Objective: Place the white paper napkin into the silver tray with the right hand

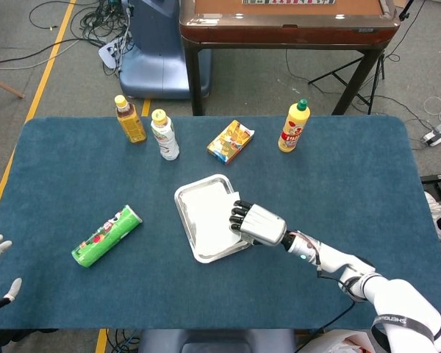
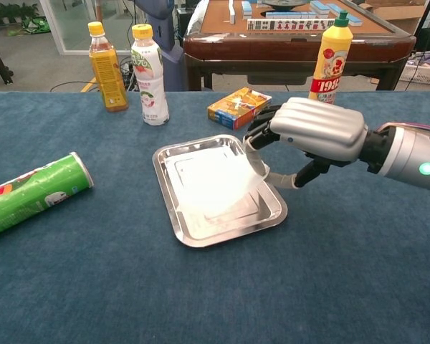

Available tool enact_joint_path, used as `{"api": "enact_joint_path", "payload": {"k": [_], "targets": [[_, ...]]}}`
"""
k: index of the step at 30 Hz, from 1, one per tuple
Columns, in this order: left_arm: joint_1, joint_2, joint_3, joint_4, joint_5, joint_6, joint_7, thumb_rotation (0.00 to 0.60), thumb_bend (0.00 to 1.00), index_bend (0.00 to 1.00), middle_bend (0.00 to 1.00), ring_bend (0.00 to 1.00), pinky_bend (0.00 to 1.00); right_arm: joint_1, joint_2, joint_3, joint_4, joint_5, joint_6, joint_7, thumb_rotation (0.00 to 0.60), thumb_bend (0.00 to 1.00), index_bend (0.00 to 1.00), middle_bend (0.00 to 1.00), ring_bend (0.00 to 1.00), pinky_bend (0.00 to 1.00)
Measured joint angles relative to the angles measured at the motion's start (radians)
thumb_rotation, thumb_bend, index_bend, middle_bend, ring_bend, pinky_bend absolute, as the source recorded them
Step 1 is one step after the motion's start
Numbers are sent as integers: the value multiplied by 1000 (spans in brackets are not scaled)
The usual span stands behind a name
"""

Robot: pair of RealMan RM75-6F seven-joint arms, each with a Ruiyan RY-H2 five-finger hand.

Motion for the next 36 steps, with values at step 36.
{"api": "enact_joint_path", "payload": {"k": [36], "targets": [[12, 6, -5, -28, -7, 11, 45, 600, 274, 195, 122, 107, 0, 78, -100, -108, 333, -30, 49, 199, 600, 362, 681, 487, 347, 305]]}}
